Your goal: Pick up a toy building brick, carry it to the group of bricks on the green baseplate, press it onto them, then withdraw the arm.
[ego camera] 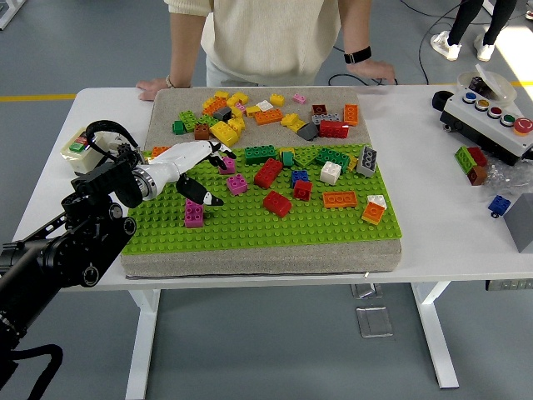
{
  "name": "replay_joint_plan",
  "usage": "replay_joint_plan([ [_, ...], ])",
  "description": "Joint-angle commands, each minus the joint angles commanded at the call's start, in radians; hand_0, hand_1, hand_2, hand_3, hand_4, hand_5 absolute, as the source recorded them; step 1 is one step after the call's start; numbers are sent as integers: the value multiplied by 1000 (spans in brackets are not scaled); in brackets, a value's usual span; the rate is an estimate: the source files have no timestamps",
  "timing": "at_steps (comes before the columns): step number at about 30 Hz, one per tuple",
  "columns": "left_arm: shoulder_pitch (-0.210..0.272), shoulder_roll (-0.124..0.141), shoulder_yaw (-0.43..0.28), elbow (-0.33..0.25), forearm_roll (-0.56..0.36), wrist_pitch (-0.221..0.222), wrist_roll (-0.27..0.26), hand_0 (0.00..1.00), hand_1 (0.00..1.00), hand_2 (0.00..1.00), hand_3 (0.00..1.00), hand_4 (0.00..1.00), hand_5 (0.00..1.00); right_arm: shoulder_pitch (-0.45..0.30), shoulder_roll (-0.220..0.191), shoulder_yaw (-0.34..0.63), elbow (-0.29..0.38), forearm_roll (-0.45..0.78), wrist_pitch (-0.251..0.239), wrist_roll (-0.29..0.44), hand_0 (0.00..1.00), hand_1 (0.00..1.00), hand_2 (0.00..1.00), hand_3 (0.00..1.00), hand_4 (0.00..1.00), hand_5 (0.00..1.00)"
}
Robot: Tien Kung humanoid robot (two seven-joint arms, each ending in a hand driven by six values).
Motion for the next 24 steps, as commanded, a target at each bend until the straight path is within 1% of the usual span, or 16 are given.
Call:
replay_joint_plan([
  [4,-10,-14,-9,22,-1,4,5,742,708,688,766,998,96,1,-1,-5,0,-1,0,-2,754,674,724,654,911,492],
  [7,-19,-25,-15,50,-5,12,8,742,708,688,766,998,96,2,-1,-10,0,0,0,-2,754,674,724,654,911,492],
  [9,-18,-26,-17,51,-6,12,8,742,708,688,766,998,96,2,-1,-10,0,0,-1,-1,754,674,724,654,911,492],
  [18,-3,-18,-55,18,-4,4,13,745,709,682,761,998,96,-5,-1,-4,0,0,2,-1,754,674,724,654,911,492],
  [24,7,-9,-74,-8,1,-8,19,748,710,681,761,998,97,-4,1,4,0,1,-1,2,753,674,724,654,911,492],
])
